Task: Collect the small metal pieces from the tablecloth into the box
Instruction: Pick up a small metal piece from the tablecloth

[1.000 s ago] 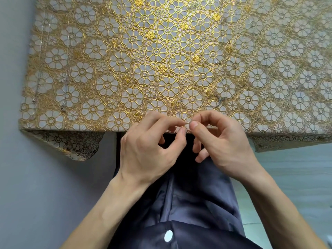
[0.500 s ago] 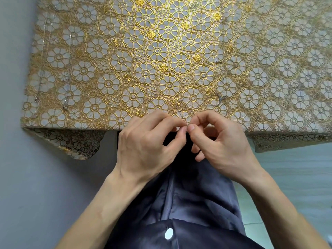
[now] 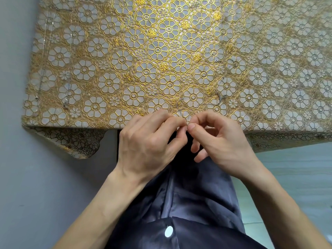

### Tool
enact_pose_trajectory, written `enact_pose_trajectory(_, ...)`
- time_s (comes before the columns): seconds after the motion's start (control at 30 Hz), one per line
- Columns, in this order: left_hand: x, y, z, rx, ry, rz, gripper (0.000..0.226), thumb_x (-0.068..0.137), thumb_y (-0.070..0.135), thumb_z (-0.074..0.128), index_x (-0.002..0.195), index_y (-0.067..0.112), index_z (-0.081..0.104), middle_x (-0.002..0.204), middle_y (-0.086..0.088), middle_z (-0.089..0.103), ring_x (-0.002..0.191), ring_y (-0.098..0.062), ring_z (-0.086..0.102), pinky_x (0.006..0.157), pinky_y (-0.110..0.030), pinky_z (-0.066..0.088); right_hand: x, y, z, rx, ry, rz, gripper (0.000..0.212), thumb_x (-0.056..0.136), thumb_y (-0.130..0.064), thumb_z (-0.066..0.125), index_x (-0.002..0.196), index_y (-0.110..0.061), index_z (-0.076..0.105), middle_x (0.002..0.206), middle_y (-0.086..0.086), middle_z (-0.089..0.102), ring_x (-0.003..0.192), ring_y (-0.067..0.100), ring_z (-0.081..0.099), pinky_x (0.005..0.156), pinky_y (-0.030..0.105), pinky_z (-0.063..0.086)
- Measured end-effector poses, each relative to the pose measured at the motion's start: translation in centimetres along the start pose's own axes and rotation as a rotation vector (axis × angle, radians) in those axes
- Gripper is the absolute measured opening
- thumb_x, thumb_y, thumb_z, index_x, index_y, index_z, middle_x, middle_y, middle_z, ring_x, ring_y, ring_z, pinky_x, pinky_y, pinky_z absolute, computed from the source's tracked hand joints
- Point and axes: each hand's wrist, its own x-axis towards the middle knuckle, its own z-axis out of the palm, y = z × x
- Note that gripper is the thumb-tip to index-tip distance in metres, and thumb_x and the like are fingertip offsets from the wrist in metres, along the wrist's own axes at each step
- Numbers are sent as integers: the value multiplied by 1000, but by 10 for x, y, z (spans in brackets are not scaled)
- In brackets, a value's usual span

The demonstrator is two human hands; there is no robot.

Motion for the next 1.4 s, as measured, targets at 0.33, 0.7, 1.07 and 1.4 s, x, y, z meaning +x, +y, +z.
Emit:
enact_pose_trajectory(0.33,-4,-1,-1,-51,-14,-66,9,90,25,71,87,21,77,81,5,70,57,-21,61,58,-43,50,1,0,-3,91,-25,47,10,97,-9,62,87,-11,63,65,-7,56,52,9,58,42,27,54)
enact_pose_trajectory(0.7,-9,7,-15,-314,-211,-376,4,85,31,73,88,30,75,79,12,65,62,3,51,60,-19,45,-4,15,3,-121,24,-133,15,96,-9,64,85,-20,60,61,-6,54,51,14,63,45,39,57)
enact_pose_trajectory(1.07,-24,16,-3,-945,-361,-1194,8,88,19,73,89,15,80,64,10,64,46,-4,40,44,-11,30,-9,47,9,-398,156,-385,5,93,-18,63,89,-19,61,75,-10,56,62,13,62,58,26,48)
enact_pose_trajectory(1.4,-16,14,3,-997,-414,-1223,11,88,17,74,79,19,79,65,6,63,46,-7,39,41,-14,27,-12,52,9,-445,201,-441,5,92,-14,65,87,-12,63,76,-7,56,65,10,56,63,15,43)
